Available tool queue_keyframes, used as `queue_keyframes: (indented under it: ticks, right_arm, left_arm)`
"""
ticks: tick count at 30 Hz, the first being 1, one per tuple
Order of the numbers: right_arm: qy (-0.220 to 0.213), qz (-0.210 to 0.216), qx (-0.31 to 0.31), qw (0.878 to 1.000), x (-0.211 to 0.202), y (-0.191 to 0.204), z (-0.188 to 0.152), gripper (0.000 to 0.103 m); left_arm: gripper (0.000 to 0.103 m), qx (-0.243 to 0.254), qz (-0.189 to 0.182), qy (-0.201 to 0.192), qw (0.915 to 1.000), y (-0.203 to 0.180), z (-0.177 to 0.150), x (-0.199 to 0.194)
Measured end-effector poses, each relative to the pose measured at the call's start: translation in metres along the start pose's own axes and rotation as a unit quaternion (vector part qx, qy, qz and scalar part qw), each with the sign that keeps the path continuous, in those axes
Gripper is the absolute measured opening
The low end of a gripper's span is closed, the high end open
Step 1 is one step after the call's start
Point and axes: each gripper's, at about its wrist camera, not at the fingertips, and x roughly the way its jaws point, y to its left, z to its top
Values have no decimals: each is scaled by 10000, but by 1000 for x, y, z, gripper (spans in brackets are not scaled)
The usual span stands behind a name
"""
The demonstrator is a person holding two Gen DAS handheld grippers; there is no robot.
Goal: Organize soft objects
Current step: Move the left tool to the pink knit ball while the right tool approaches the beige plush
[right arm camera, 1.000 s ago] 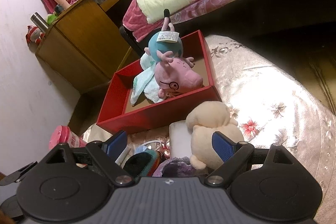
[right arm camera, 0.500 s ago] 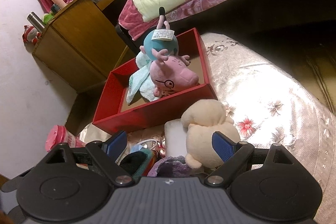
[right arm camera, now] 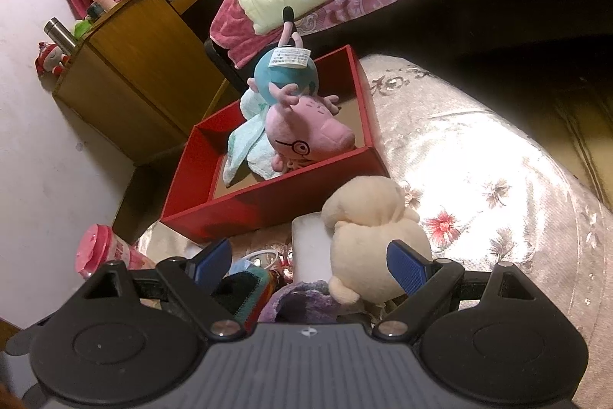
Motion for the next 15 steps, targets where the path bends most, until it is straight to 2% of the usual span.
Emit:
queue_keyframes:
  ticks: [15]
  right_arm:
    - [147, -103, -9, 9998, 5, -3, -1, 62]
  left_arm:
    - [78, 228, -3, 271, 9994, -12, -10, 12]
